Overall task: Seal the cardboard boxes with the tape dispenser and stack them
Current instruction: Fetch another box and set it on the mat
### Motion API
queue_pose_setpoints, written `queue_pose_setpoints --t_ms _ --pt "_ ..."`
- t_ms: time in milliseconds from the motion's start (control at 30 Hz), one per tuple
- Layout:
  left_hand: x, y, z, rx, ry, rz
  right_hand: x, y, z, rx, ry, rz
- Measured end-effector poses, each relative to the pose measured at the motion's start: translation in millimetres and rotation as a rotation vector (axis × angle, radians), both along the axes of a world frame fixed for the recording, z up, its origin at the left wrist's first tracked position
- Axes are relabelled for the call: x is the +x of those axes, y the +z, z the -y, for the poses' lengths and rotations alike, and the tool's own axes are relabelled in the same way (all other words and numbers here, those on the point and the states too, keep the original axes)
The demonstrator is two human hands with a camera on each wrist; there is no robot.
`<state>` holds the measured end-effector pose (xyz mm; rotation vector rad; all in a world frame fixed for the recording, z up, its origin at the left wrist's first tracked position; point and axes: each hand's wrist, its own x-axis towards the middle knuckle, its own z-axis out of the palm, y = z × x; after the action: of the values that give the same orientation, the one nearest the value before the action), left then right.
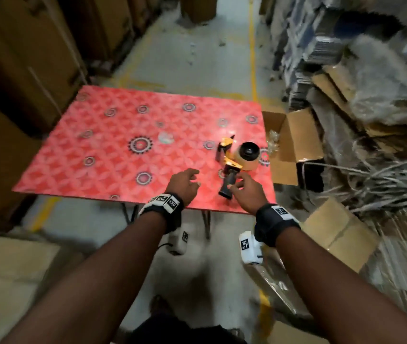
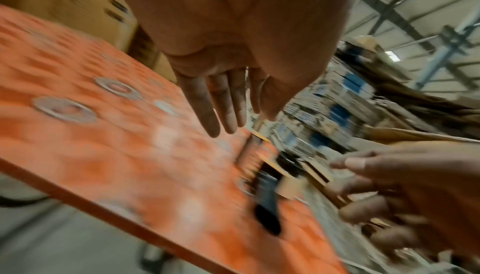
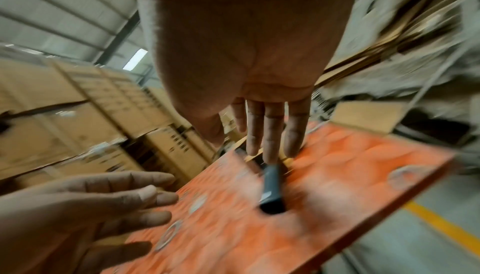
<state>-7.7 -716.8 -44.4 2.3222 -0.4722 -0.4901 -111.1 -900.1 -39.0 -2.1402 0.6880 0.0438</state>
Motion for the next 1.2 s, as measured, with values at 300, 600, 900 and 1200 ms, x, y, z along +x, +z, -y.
queue_pose_setpoints --t_ms 300,600,900,1200 --pt "44 -16 -305 0.093 0.539 -0.03 141 -6 -257 0.002 0.526 -0.029" --pt "-28 -53 -502 0.03 1.087 -0.213 185 -31 -482 0.037 1.048 -0.158" --pt "-42 -76 -609 0.119 1.367 -0.326 252 -76 -627 -0.033 1.332 -0.265" --pt "-14 -131 -677 0.161 1.46 -0.432 332 -148 -725 -0.121 1.379 -0.389"
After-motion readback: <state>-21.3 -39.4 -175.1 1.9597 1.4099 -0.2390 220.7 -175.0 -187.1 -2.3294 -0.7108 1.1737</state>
